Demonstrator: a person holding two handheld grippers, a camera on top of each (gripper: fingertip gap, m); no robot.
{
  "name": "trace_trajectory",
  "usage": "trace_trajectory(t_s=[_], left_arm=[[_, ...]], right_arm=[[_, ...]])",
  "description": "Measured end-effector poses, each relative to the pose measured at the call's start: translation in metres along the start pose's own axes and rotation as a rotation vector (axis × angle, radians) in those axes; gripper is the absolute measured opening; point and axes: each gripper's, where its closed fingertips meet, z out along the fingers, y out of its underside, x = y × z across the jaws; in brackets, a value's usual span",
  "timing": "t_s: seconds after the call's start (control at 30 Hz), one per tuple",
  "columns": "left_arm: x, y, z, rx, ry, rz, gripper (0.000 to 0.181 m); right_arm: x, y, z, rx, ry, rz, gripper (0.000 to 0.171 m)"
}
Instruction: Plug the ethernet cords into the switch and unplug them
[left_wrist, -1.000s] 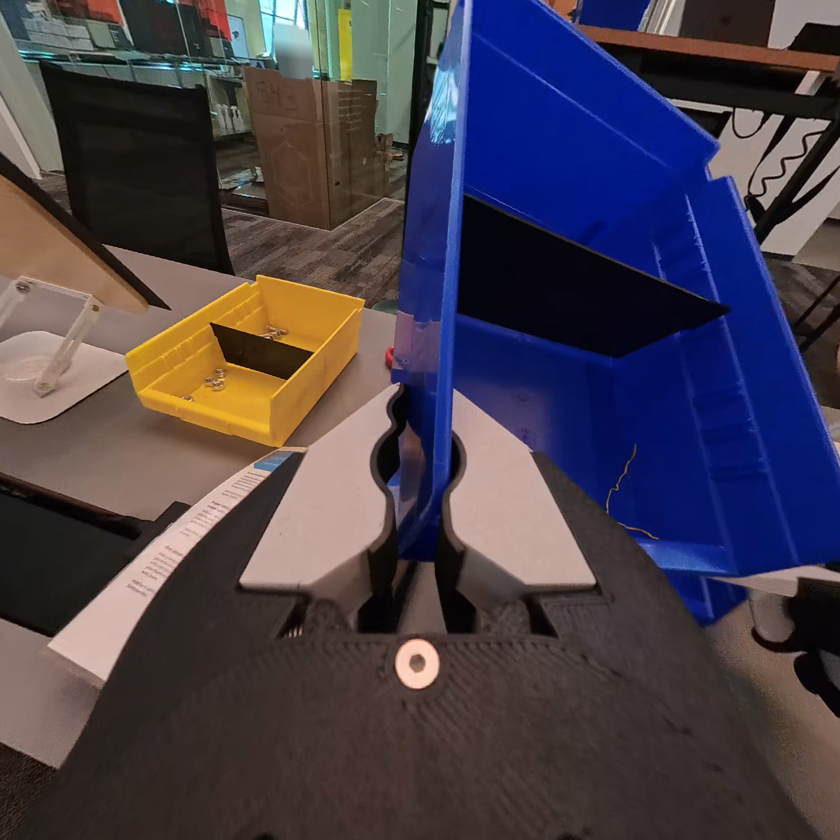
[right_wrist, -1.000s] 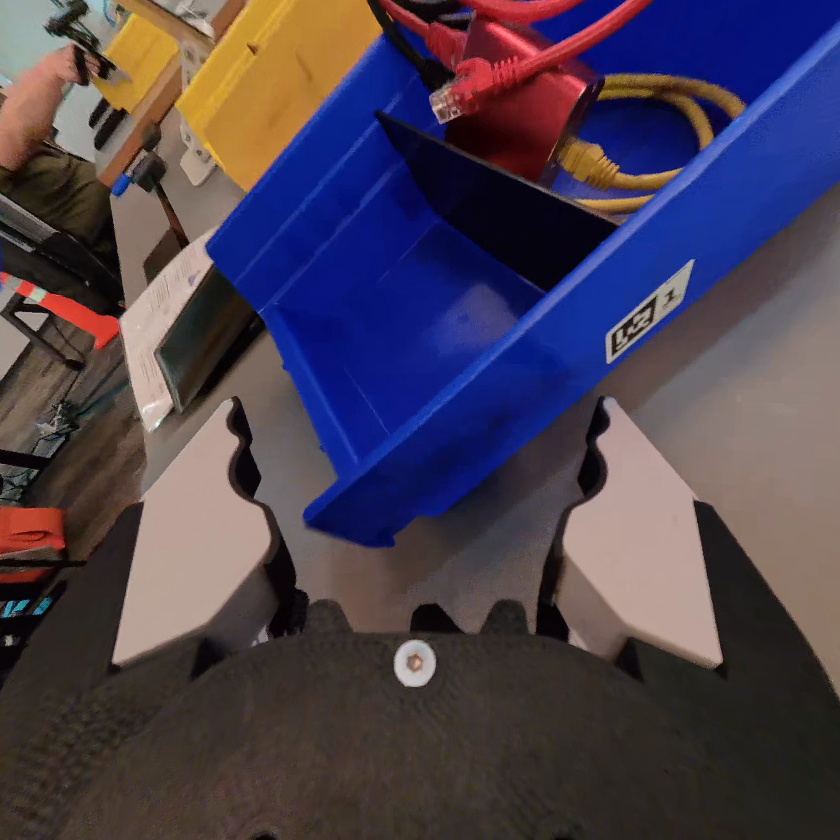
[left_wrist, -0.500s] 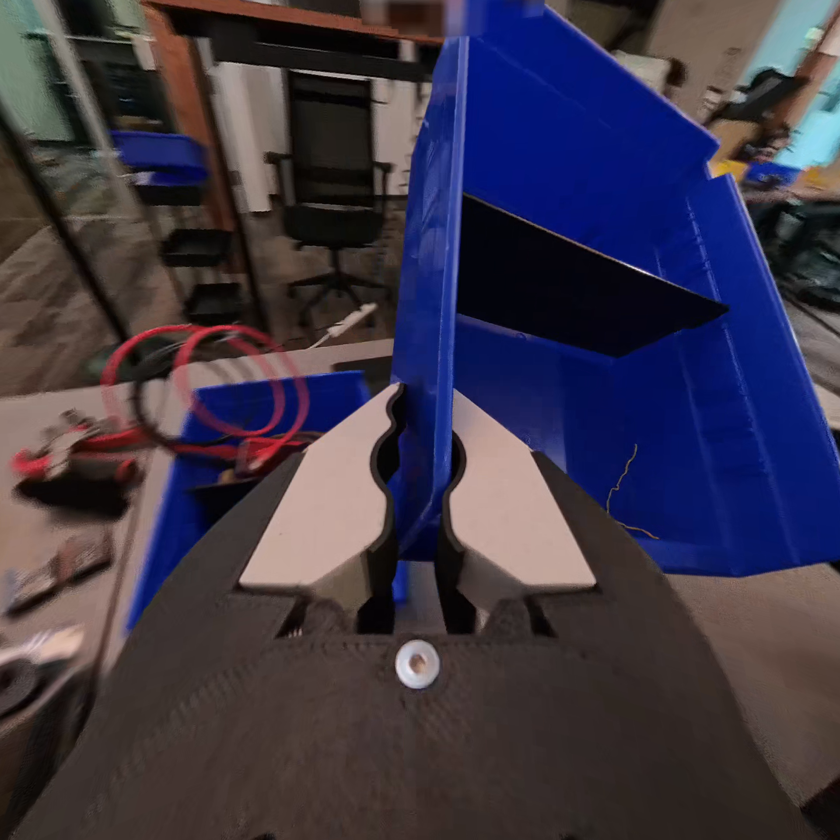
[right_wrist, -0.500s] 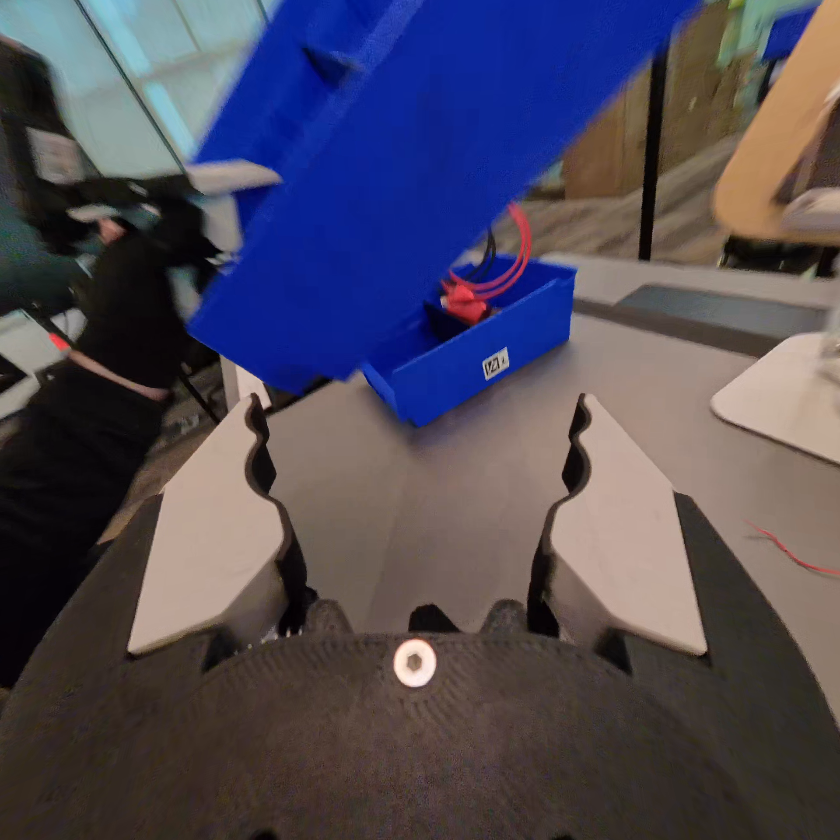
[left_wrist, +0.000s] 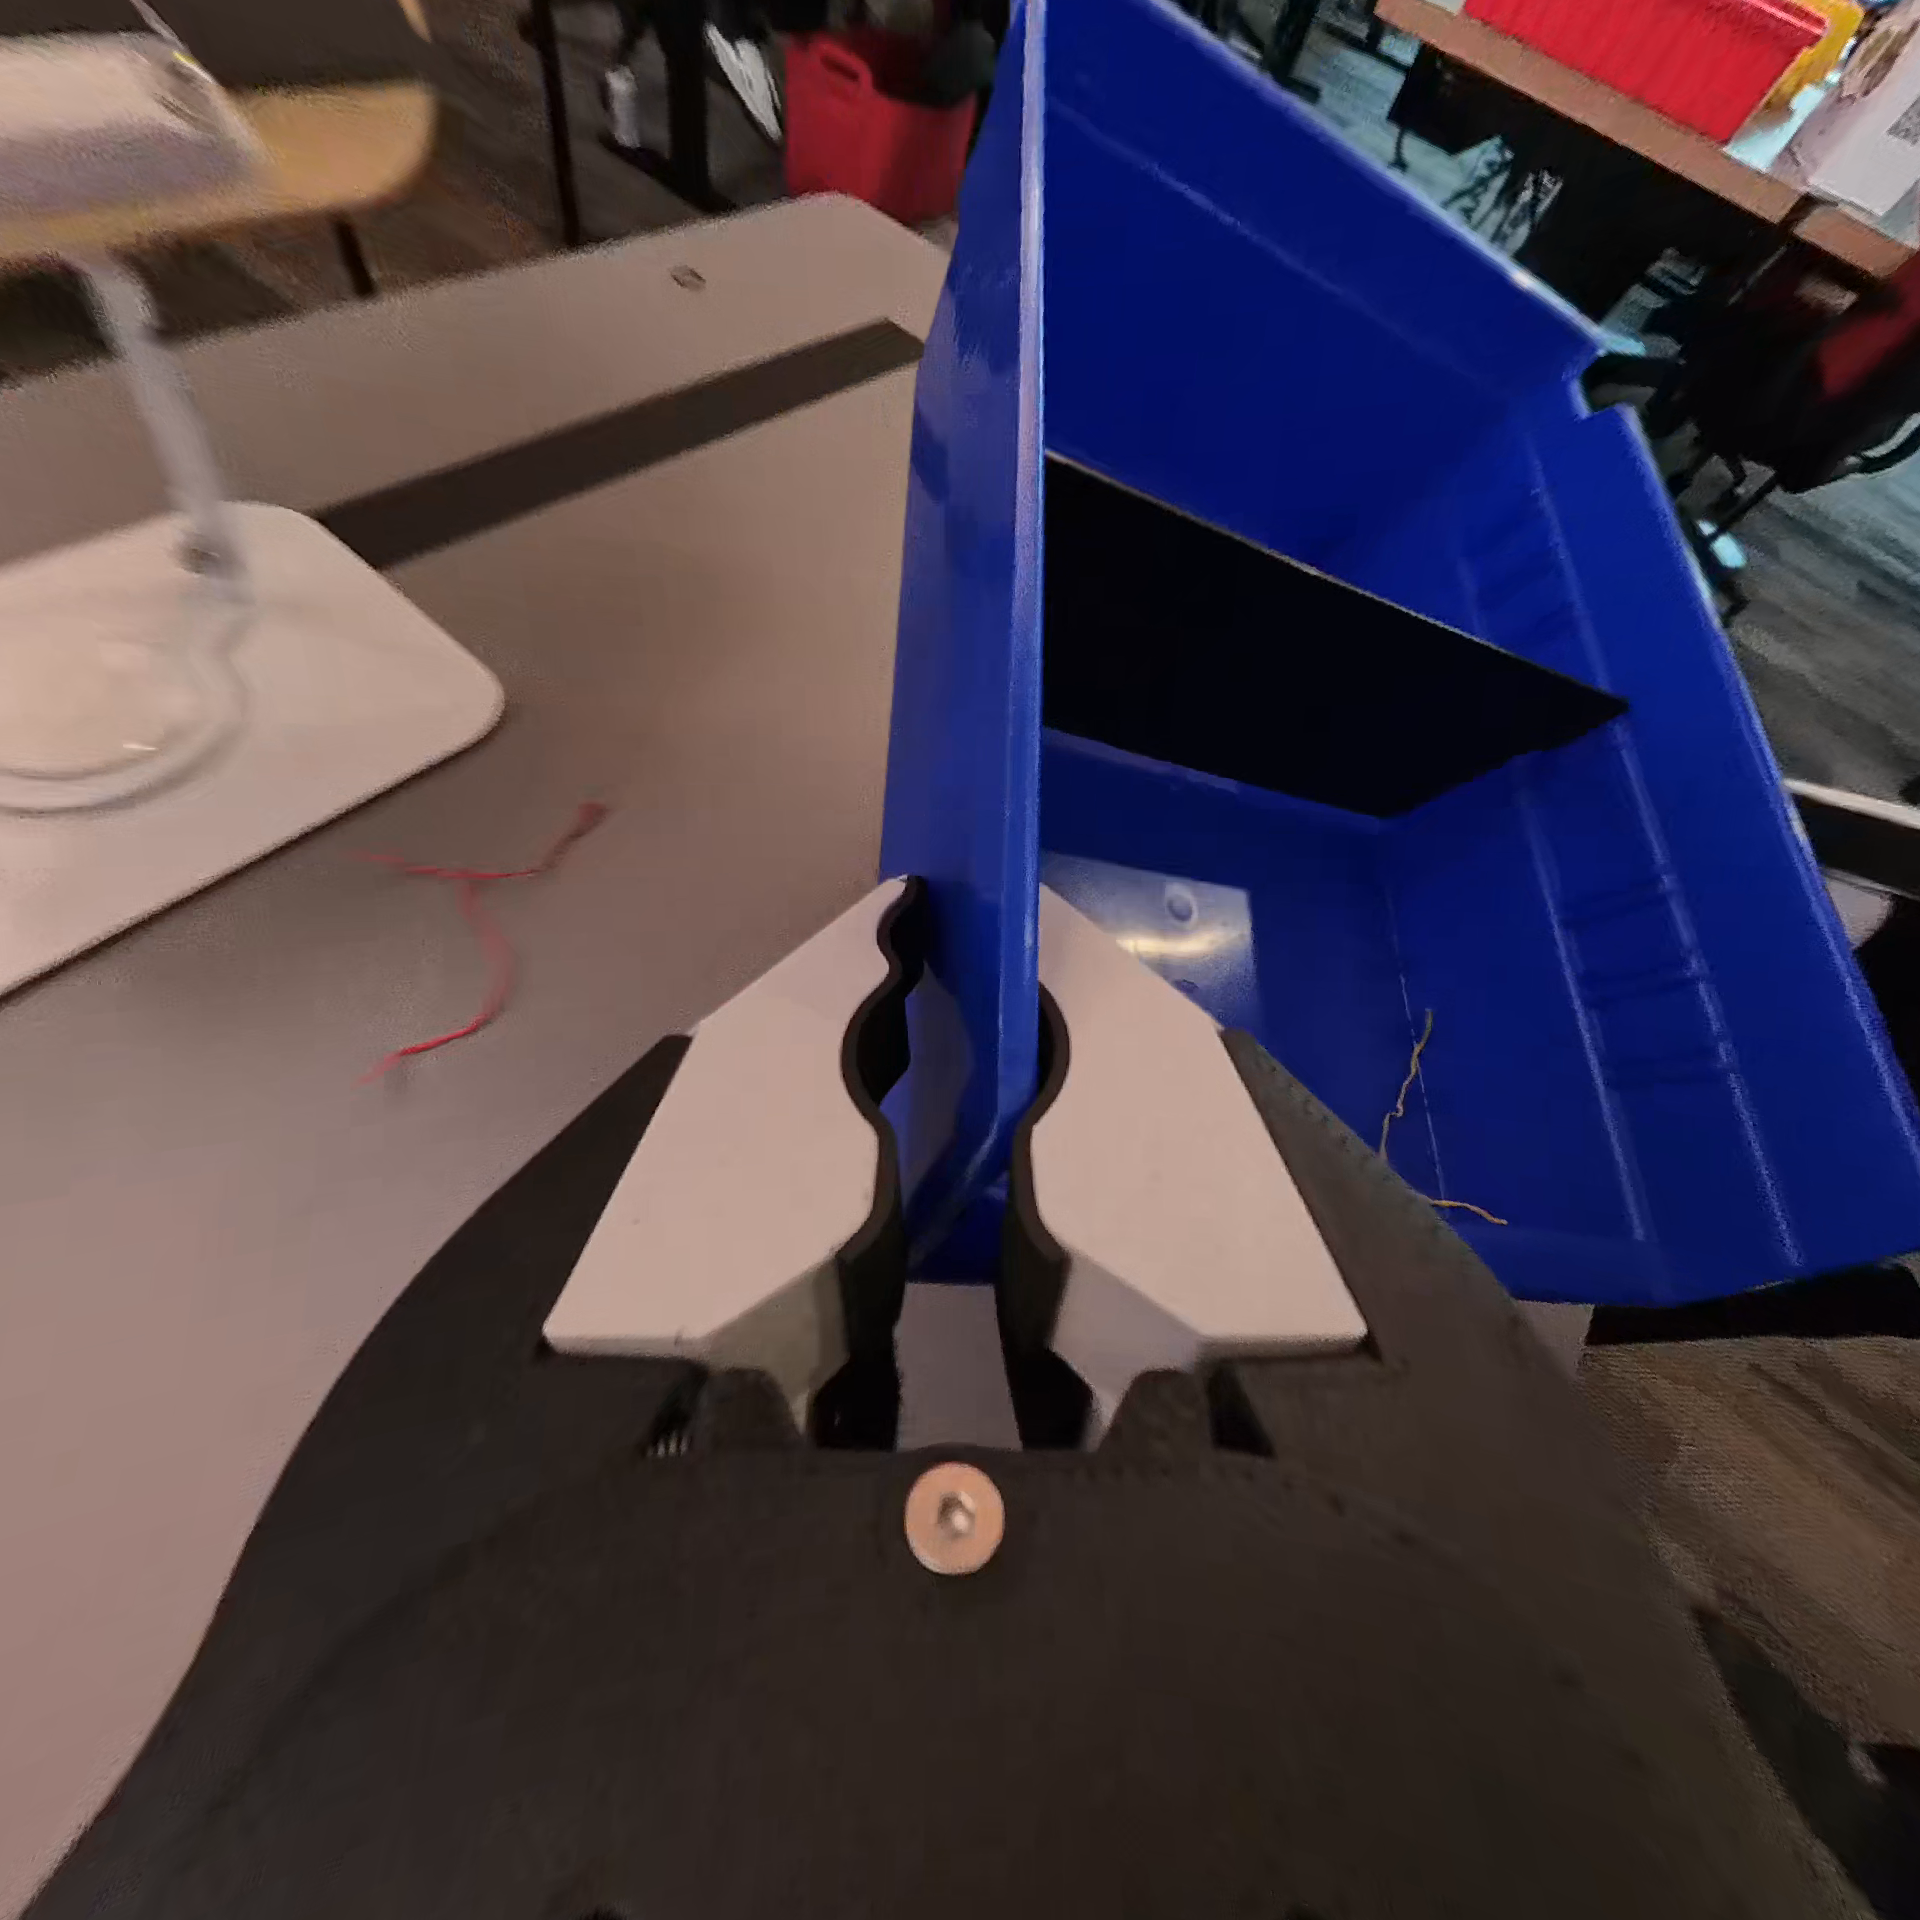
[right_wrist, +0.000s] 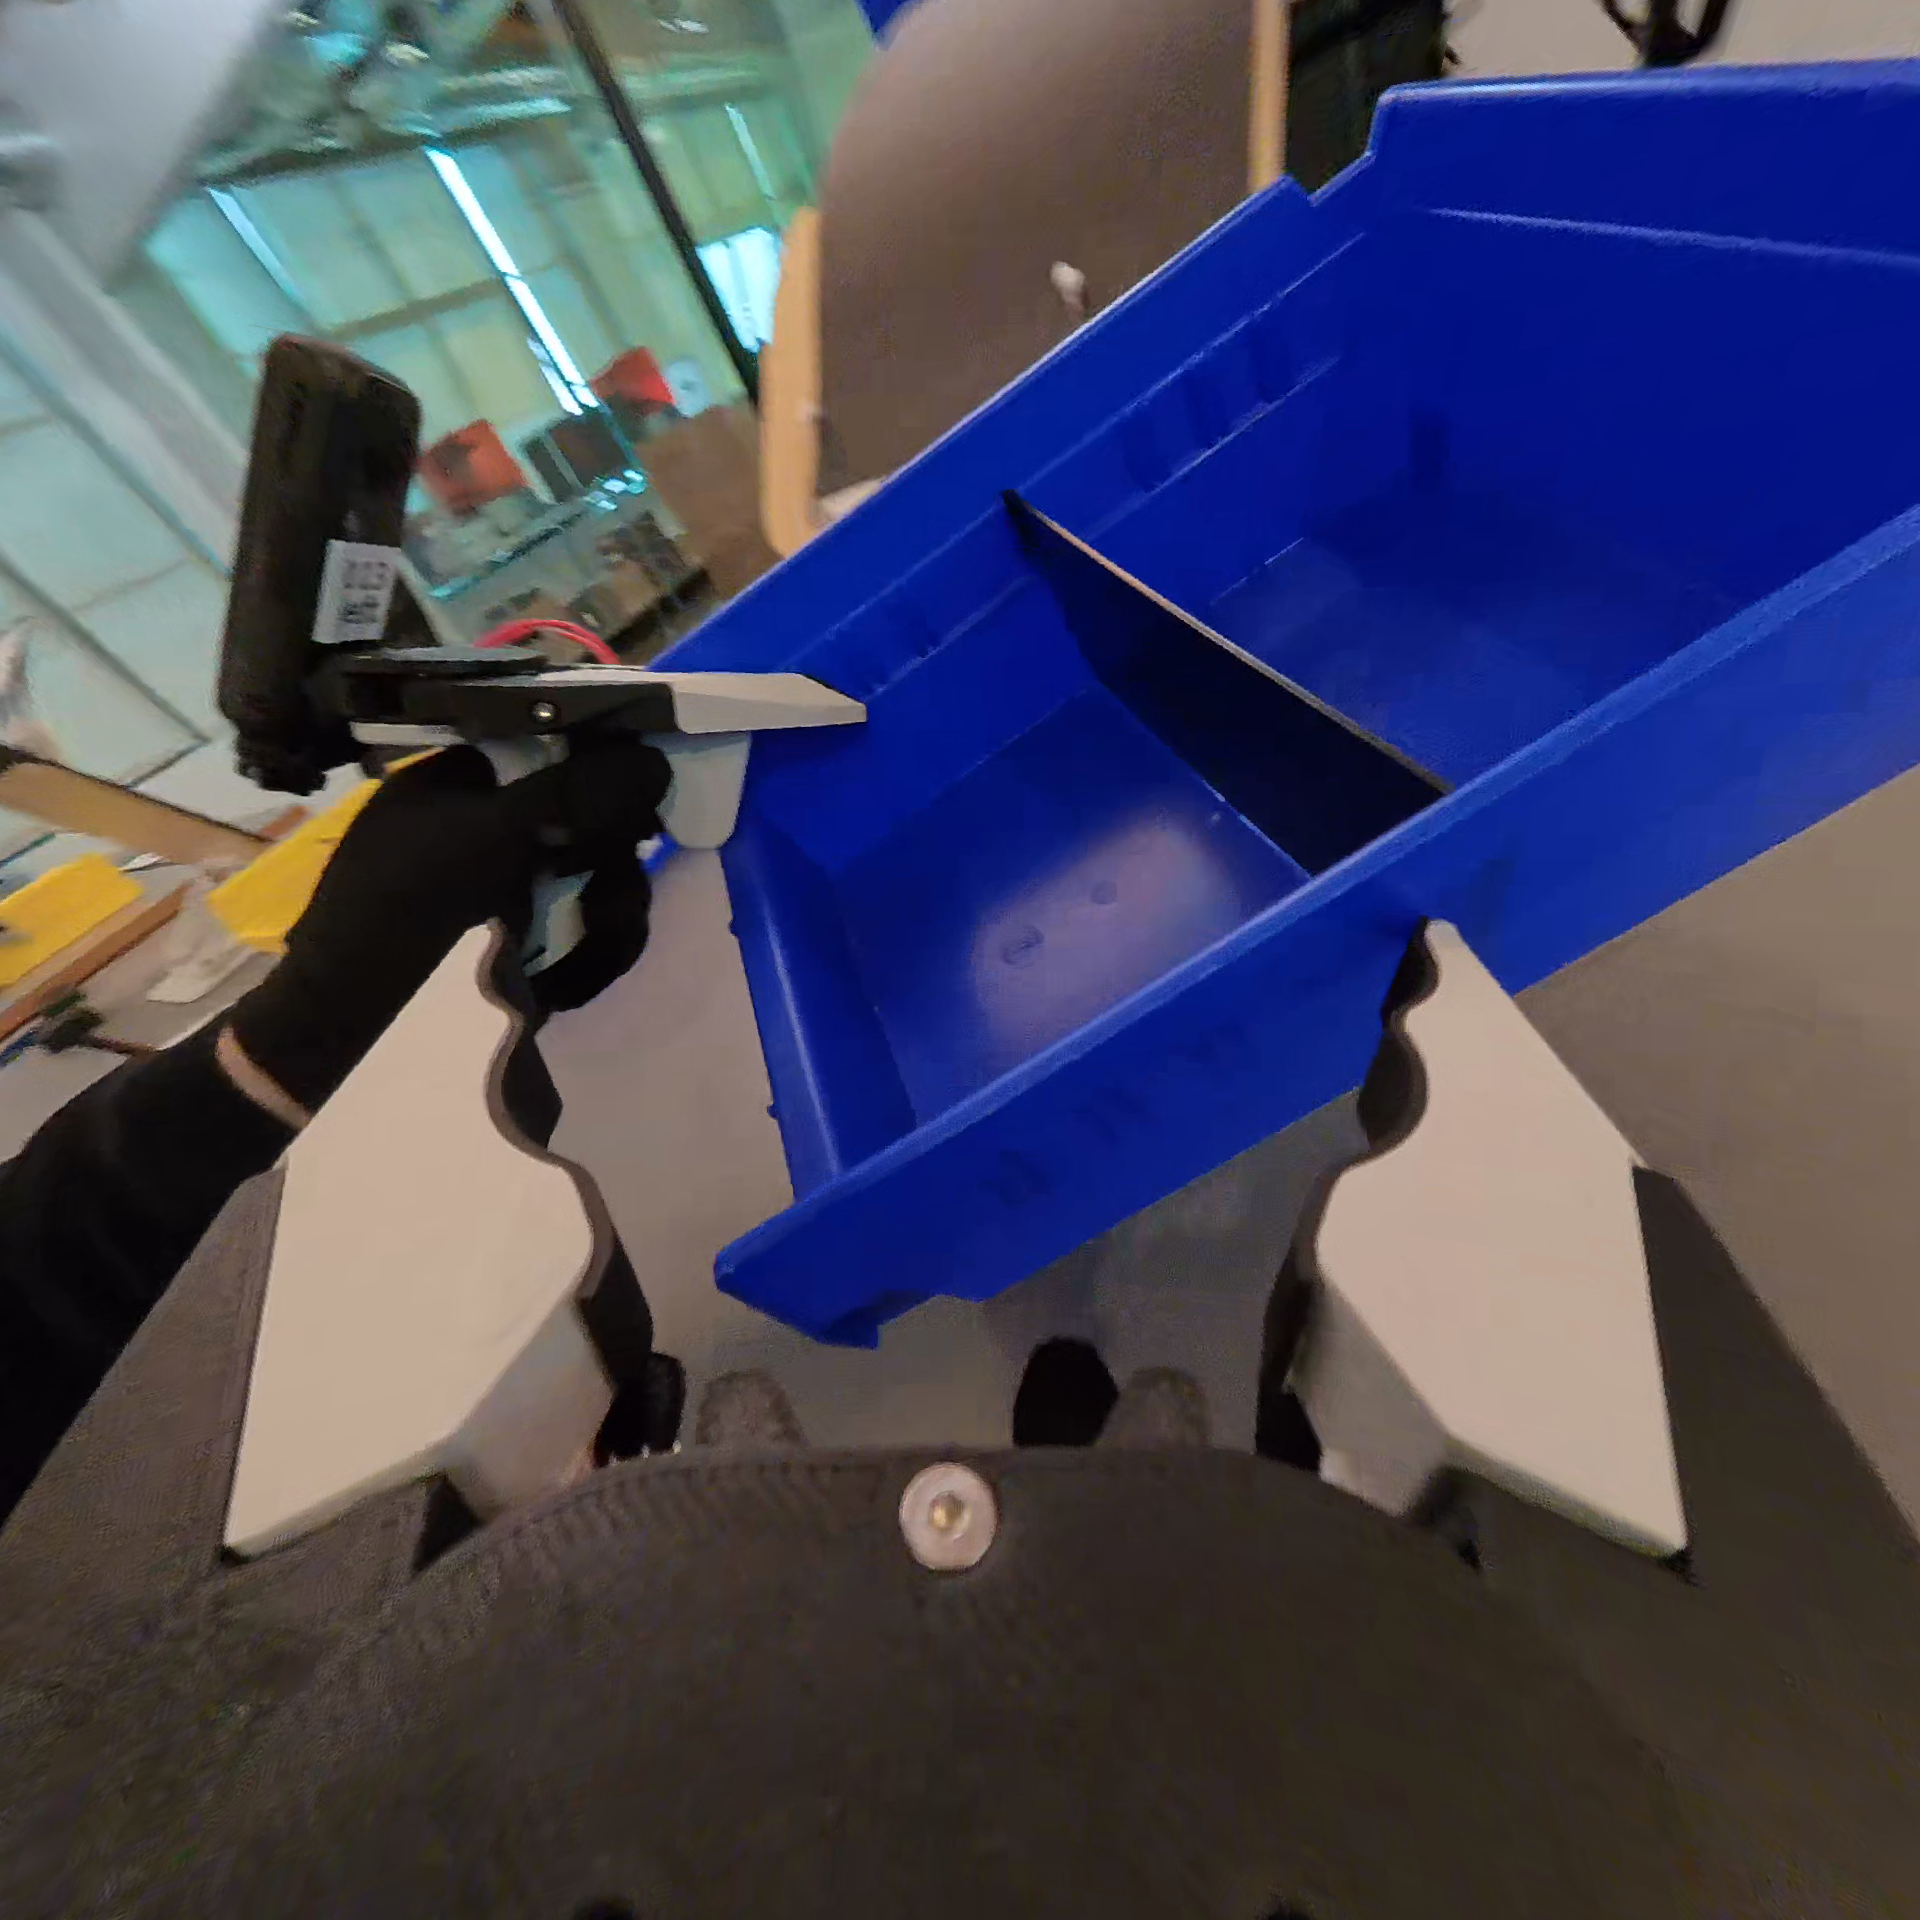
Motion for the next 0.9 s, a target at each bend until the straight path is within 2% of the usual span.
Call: trace_trajectory(t_s=[0.27,0.47,0.53,0.67,0.77,0.9], left_arm=[[0.024,0.01,0.096,-0.058,0.031,-0.047,0.014],[0.038,0.022,0.147,-0.087,0.1,-0.141,0.026],[0.04,0.023,0.158,-0.097,0.09,-0.129,0.029],[0.051,0.019,0.18,-0.078,0.135,-0.213,0.049],[0.063,0.015,0.197,-0.079,0.167,-0.255,0.052],[0.071,-0.001,0.224,-0.066,0.202,-0.309,0.06]], right_arm=[[0.105,0.003,0.011,-0.079,0.188,-0.006,0.156],[0.177,-0.006,0.031,-0.142,0.242,0.005,0.155],[0.197,-0.015,0.037,-0.167,0.245,-0.007,0.147],[0.239,-0.04,0.057,-0.197,0.211,-0.02,0.131],[0.276,-0.066,0.074,-0.208,0.167,-0.047,0.105],[0.326,-0.083,0.103,-0.261,0.097,-0.062,0.081]])
